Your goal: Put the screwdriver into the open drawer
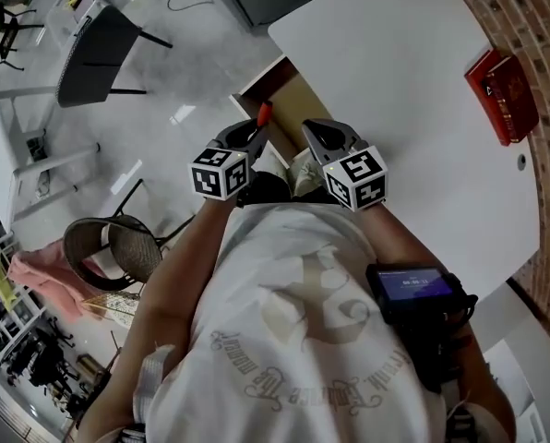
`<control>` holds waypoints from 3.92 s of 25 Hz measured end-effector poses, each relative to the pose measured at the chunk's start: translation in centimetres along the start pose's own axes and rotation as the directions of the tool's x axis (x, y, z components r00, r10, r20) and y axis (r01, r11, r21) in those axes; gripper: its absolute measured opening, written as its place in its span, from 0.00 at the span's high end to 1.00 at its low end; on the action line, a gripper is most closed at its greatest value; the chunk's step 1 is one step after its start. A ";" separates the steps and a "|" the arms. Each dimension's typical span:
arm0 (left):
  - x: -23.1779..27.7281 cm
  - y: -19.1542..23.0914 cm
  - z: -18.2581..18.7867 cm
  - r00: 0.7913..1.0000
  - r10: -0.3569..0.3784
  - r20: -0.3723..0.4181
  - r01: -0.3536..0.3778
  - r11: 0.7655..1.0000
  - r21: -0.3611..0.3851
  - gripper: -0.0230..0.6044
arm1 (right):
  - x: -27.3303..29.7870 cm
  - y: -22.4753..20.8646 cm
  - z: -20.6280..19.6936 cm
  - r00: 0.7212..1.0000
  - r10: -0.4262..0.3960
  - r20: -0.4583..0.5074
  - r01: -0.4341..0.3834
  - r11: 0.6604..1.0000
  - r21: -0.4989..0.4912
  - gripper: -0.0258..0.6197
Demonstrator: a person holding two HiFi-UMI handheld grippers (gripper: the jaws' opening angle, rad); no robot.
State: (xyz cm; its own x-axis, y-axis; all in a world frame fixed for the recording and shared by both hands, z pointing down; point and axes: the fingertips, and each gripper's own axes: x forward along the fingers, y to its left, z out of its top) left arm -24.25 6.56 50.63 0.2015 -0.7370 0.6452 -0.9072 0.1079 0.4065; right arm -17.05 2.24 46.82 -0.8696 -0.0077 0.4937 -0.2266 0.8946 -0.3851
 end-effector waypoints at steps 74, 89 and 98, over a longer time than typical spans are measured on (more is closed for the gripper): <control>24.7 9.9 -13.9 0.893 -0.044 -0.448 0.043 0.999 -0.012 0.80 | 7.4 -2.8 -12.0 0.968 -0.188 -0.165 0.228 0.935 0.272 0.93; 28.3 11.1 -15.4 0.883 -0.013 -0.469 -0.017 0.998 -0.060 0.80 | 7.1 -3.5 -12.9 0.967 -0.173 -0.187 0.221 0.933 0.284 0.93; 28.1 11.0 -15.3 0.892 -0.046 -0.450 0.018 0.998 -0.067 0.71 | 7.6 -2.9 -13.5 0.967 -0.155 -0.202 0.208 0.938 0.277 0.93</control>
State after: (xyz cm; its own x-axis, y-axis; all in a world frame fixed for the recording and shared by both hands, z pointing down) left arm -22.96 -2.80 83.16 0.3876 -0.3620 0.8478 -0.8768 0.1392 0.4603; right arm -17.07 5.64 62.16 -0.7170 -0.0553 0.6949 -0.5150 0.7138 -0.4746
